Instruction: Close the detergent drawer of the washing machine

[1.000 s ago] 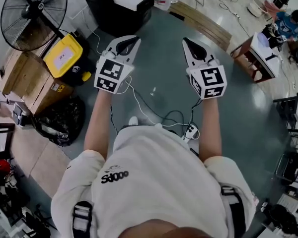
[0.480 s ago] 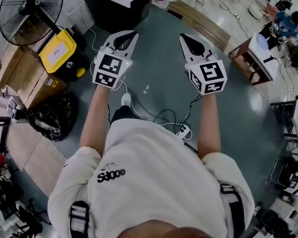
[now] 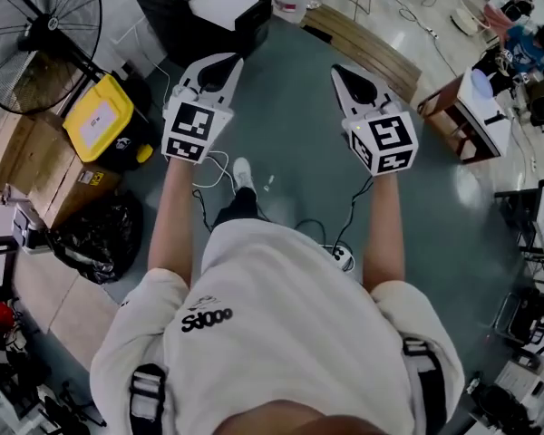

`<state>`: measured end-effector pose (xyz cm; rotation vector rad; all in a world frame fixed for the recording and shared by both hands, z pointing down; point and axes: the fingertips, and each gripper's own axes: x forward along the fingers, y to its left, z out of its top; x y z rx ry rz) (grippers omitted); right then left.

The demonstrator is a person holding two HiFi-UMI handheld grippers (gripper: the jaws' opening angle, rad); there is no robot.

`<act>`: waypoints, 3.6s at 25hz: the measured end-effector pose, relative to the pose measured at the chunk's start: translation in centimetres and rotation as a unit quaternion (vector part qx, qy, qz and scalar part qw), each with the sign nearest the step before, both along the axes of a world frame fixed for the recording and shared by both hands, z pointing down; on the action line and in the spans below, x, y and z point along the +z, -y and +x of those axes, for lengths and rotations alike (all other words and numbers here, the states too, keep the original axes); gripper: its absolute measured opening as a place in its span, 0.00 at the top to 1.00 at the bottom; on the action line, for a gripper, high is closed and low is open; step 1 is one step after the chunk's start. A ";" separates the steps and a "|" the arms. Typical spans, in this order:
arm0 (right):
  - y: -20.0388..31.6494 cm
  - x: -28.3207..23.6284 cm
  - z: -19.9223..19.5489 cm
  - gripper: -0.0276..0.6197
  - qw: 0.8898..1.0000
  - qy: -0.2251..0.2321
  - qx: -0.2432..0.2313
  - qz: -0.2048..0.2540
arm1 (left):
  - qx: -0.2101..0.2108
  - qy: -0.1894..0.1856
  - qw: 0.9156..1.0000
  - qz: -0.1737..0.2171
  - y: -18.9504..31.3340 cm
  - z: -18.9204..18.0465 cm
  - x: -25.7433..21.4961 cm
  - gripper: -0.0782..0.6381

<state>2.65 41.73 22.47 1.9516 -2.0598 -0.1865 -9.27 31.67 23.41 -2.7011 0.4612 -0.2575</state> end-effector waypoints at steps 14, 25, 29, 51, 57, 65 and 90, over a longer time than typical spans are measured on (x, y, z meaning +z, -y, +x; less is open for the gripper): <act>21.8 -1.3 8.0 0.97 1.000 0.017 0.011 -0.005 | -0.031 0.013 0.999 -0.021 24.0 7.2 0.4 0.87; 33.3 1.5 12.9 0.97 0.998 0.043 0.047 -0.026 | -0.002 0.032 0.998 -0.051 34.6 12.2 4.0 0.87; 36.1 3.2 13.4 0.97 0.997 0.039 0.050 -0.046 | 0.004 0.034 0.998 -0.060 37.1 12.9 4.9 0.87; 45.0 11.1 18.6 0.97 0.993 0.092 0.020 -0.069 | -0.025 0.056 0.992 -0.109 43.1 15.2 11.0 0.87; 48.7 16.6 20.1 0.87 0.988 0.098 0.001 -0.122 | -0.048 0.052 0.989 -0.129 46.0 16.0 13.7 0.87; 52.7 23.4 21.1 0.74 0.980 0.087 -0.029 -0.177 | -0.066 0.071 0.984 -0.148 48.8 17.5 18.1 0.87; 60.5 36.7 22.8 0.53 0.956 0.081 -0.129 -0.252 | -0.117 0.135 0.963 -0.202 56.3 20.1 27.5 0.87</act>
